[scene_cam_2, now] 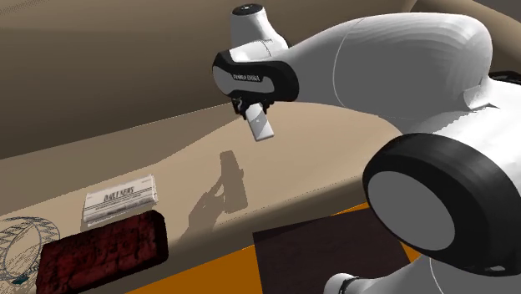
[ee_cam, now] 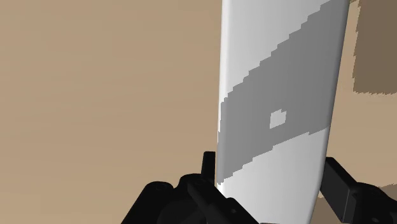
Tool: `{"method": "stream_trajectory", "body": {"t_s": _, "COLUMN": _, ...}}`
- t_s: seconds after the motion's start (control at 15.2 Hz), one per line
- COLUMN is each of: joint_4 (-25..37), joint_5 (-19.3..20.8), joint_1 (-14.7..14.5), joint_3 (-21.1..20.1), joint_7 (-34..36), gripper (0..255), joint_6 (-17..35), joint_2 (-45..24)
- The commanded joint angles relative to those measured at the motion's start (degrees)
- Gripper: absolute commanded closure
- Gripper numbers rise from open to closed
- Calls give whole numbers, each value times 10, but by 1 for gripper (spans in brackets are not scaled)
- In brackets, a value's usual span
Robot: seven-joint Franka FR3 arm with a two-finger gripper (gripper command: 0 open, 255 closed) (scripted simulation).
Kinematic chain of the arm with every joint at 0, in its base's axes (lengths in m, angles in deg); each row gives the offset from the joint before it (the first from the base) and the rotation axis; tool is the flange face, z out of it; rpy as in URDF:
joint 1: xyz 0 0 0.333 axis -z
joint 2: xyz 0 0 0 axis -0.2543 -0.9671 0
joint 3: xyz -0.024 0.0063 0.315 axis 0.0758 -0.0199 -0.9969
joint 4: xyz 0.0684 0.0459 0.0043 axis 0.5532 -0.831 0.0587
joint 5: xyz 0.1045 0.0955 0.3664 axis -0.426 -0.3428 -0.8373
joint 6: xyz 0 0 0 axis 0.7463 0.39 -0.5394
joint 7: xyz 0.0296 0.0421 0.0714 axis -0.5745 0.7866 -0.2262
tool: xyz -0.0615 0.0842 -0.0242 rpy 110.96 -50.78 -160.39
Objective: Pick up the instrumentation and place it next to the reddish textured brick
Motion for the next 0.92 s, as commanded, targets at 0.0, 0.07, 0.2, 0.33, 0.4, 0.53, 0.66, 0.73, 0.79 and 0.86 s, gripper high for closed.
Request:
{"method": "stream_trajectory", "body": {"t_s": 0.0, "joint_4": 10, "joint_5": -2, "joint_1": 1, "joint_3": 0, "joint_7": -2, "gripper": 255, "joint_6": -15, "joint_2": 5}}
{"method": "stream_trajectory", "body": {"t_s": 0.07, "joint_4": 14, "joint_5": -3, "joint_1": 1, "joint_3": -1, "joint_7": -3, "gripper": 255, "joint_6": -22, "joint_2": 8}}
{"method": "stream_trajectory", "body": {"t_s": 0.2, "joint_4": 23, "joint_5": -5, "joint_1": 1, "joint_3": -1, "joint_7": -4, "gripper": 255, "joint_6": -36, "joint_2": 13}}
{"method": "stream_trajectory", "body": {"t_s": 0.33, "joint_4": 29, "joint_5": -6, "joint_1": 1, "joint_3": -2, "joint_7": -5, "gripper": 255, "joint_6": -45, "joint_2": 16}}
{"method": "stream_trajectory", "body": {"t_s": 0.4, "joint_4": 20, "joint_5": -7, "joint_1": -5, "joint_3": -6, "joint_7": 6, "gripper": 255, "joint_6": -43, "joint_2": 23}}
{"method": "stream_trajectory", "body": {"t_s": 0.53, "joint_4": 4, "joint_5": -8, "joint_1": -19, "joint_3": -16, "joint_7": 30, "gripper": 255, "joint_6": -39, "joint_2": 34}}
{"method": "stream_trajectory", "body": {"t_s": 0.66, "joint_4": -9, "joint_5": -9, "joint_1": -33, "joint_3": -26, "joint_7": 53, "gripper": 255, "joint_6": -36, "joint_2": 44}}
{"method": "stream_trajectory", "body": {"t_s": 0.73, "joint_4": -14, "joint_5": -10, "joint_1": -40, "joint_3": -31, "joint_7": 65, "gripper": 255, "joint_6": -35, "joint_2": 48}}
{"method": "stream_trajectory", "body": {"t_s": 0.79, "joint_4": -19, "joint_5": -10, "joint_1": -47, "joint_3": -36, "joint_7": 78, "gripper": 255, "joint_6": -34, "joint_2": 51}}
{"method": "stream_trajectory", "body": {"t_s": 0.86, "joint_4": -23, "joint_5": -10, "joint_1": -54, "joint_3": -41, "joint_7": 90, "gripper": 255, "joint_6": -33, "joint_2": 54}}
